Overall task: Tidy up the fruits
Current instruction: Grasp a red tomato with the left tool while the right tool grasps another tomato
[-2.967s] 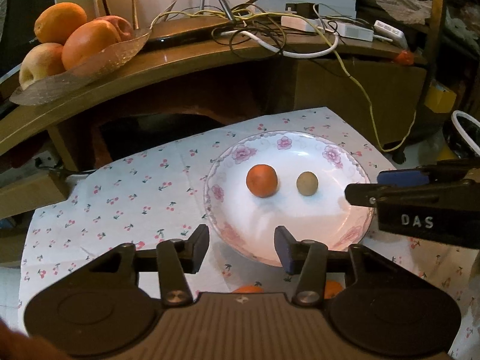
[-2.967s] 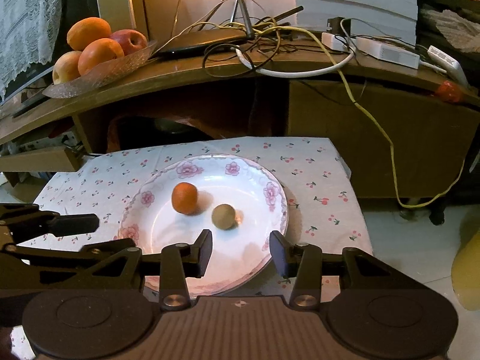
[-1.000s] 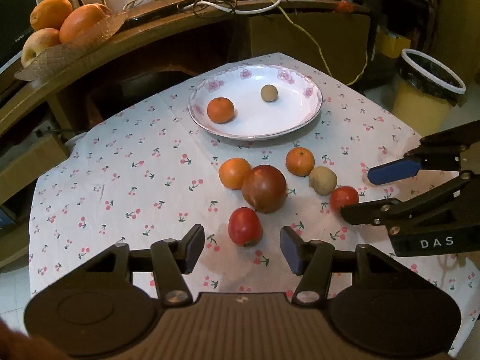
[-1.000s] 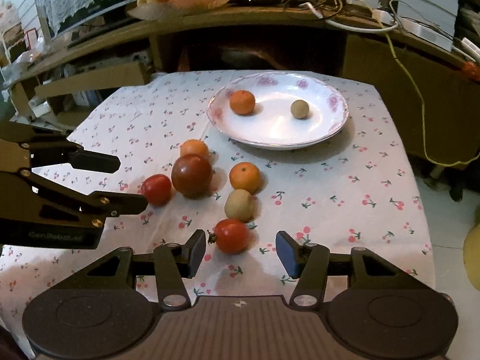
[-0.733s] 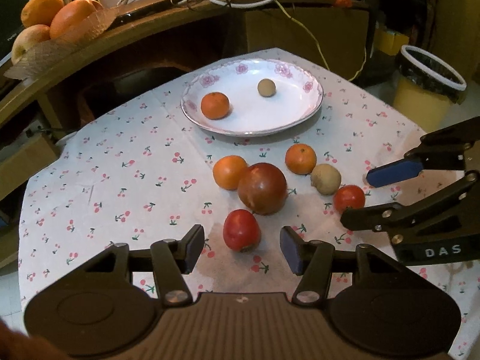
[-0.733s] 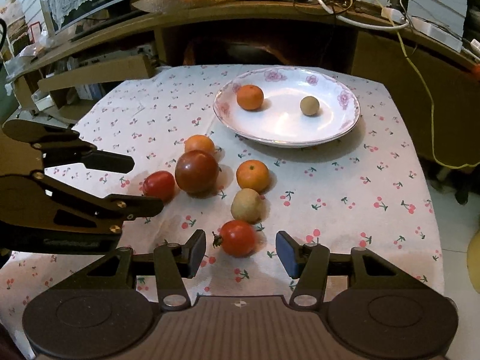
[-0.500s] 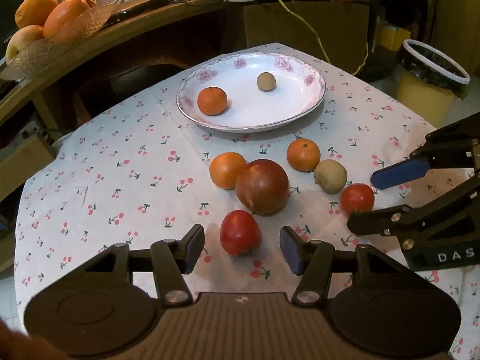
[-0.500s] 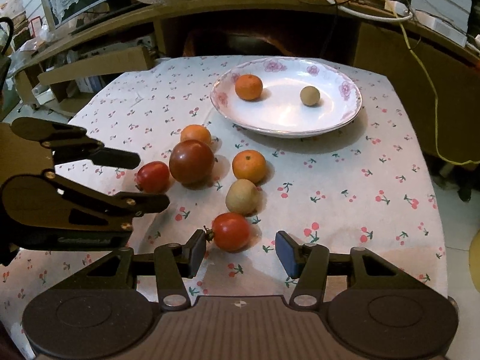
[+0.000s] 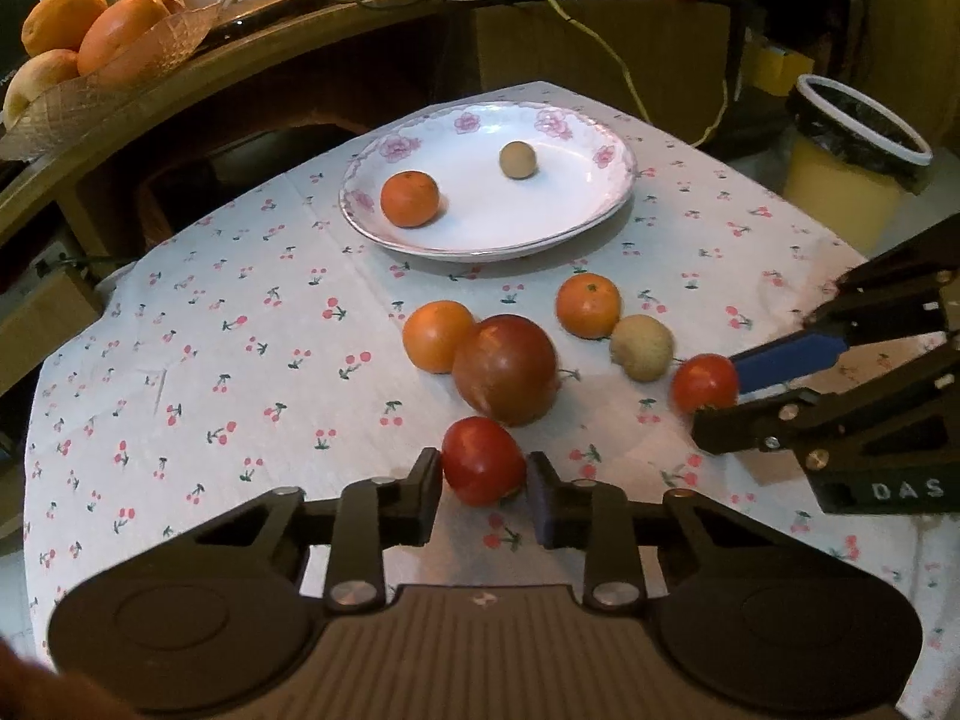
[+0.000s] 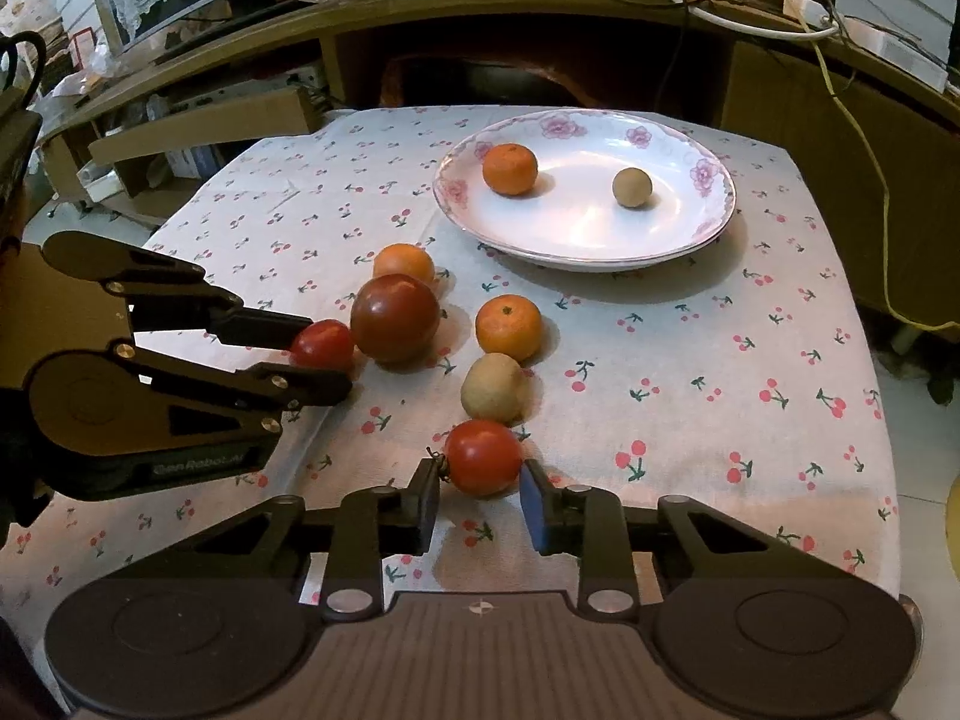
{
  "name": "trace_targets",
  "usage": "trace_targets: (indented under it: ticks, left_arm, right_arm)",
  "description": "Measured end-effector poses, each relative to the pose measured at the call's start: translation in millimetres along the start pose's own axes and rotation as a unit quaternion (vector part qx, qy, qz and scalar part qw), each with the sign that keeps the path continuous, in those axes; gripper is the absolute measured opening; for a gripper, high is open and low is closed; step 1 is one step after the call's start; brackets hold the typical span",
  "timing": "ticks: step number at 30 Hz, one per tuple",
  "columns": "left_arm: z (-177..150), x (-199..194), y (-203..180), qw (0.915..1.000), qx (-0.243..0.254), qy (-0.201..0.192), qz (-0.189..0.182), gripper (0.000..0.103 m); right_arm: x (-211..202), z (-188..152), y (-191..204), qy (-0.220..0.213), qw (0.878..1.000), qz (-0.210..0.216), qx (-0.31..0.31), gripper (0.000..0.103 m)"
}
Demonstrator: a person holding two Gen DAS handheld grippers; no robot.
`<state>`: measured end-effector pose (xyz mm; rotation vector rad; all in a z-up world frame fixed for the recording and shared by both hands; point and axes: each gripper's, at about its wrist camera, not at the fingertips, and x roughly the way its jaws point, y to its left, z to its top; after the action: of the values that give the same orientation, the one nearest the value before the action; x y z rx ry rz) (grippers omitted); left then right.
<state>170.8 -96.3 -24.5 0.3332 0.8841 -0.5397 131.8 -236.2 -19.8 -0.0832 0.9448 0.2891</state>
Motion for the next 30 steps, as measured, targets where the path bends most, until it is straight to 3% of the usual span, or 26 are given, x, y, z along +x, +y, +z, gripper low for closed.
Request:
trace_targets:
  ticks: [5,8,30]
  left_arm:
    - [-7.0,-17.7,-8.5,0.9997,0.012,-0.007,-0.022,0.035]
    - [-11.7,-18.6,-13.0,0.9995,0.026,-0.008,-0.012,0.035]
    - [-7.3,5.9,6.4,0.9998,-0.017,-0.003,0.006,0.045]
  right_arm:
    - [-9.9,-7.1,1.9,0.006,1.000,0.009,-0.009,0.030]
    - [-8.8,-12.5,4.2,0.012,1.000,0.011,-0.014,0.030]
    - [-0.6,-9.3,3.8,0.004,1.000,0.009,-0.022,0.039]
